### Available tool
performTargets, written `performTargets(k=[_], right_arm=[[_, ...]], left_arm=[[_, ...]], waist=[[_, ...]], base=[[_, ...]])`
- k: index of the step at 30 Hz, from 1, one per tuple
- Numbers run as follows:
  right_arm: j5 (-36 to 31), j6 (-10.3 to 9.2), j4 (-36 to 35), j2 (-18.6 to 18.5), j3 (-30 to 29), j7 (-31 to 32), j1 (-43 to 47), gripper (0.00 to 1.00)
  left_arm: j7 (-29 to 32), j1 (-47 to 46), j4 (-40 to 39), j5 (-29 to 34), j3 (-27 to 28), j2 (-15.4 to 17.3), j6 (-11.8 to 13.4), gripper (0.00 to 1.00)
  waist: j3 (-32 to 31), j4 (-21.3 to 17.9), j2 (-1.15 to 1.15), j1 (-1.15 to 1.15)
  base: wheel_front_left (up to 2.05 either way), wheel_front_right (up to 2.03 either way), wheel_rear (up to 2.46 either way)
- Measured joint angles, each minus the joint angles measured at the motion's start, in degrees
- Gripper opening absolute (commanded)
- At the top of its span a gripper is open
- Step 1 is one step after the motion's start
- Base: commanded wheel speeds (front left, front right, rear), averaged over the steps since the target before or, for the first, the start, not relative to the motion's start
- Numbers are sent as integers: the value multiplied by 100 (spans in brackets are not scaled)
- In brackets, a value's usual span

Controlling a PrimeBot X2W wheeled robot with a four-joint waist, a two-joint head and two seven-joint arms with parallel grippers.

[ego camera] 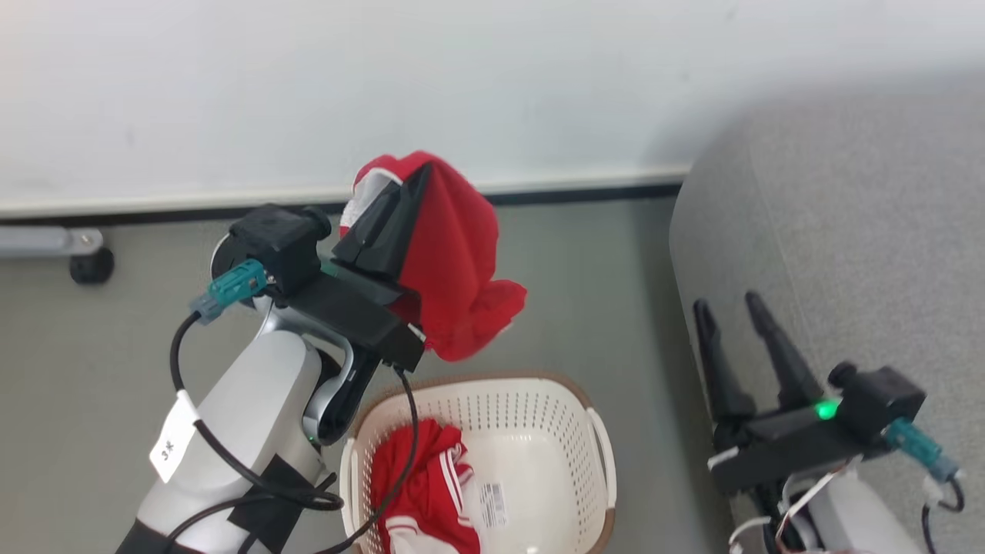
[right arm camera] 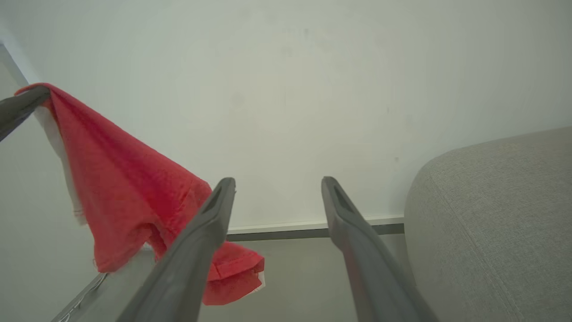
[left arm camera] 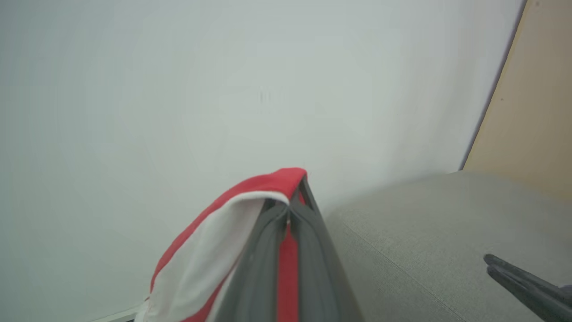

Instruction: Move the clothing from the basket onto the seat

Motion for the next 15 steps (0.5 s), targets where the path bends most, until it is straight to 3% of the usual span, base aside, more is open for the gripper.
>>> performTargets(k=[15], right_arm=[[-18,12,-37,8,524,0,345,100]], left_arm=[[10,-68,-422,-1,10,-24,1,0]], waist=[[-539,19,1,0]], base=[[0,0,0]])
